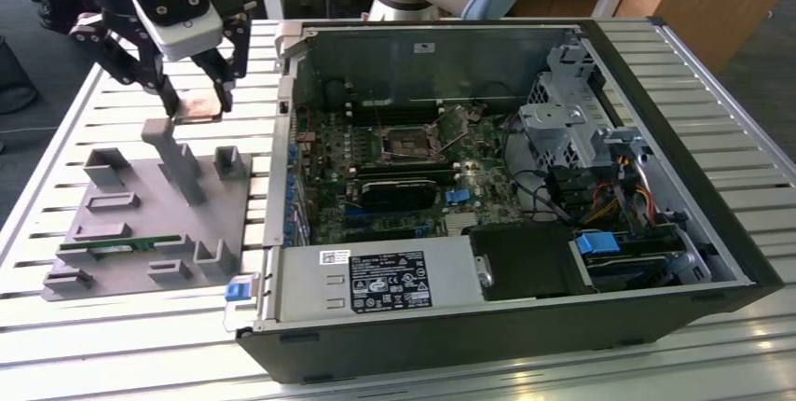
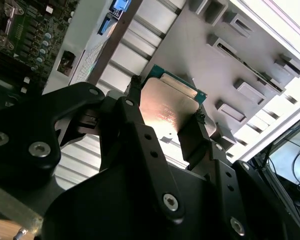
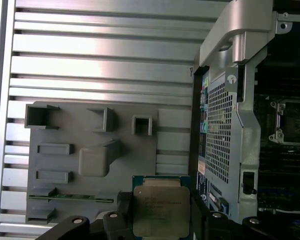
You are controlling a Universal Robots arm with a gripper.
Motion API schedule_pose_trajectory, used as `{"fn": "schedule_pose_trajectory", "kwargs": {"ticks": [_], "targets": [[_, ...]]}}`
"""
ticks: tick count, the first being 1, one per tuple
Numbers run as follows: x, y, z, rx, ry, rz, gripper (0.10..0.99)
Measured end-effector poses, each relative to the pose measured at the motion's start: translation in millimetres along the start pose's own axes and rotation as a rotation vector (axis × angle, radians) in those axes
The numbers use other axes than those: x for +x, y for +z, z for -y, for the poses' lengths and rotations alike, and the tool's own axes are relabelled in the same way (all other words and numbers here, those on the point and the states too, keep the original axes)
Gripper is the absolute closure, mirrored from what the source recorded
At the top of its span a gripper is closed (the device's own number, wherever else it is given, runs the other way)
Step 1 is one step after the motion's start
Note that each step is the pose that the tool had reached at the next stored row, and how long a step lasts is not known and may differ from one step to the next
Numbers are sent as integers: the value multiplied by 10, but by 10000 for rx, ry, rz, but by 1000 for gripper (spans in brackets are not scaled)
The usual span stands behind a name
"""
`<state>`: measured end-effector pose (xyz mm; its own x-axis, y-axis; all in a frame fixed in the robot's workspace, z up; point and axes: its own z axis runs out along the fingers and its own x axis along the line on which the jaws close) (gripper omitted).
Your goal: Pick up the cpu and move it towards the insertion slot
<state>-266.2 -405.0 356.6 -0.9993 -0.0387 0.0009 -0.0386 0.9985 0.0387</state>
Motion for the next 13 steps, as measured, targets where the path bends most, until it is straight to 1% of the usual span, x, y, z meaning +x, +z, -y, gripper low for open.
{"fn": "schedule_pose_trajectory", "kwargs": {"ticks": [13], "targets": [[-125, 0, 5, 0, 1, 0, 545]]}}
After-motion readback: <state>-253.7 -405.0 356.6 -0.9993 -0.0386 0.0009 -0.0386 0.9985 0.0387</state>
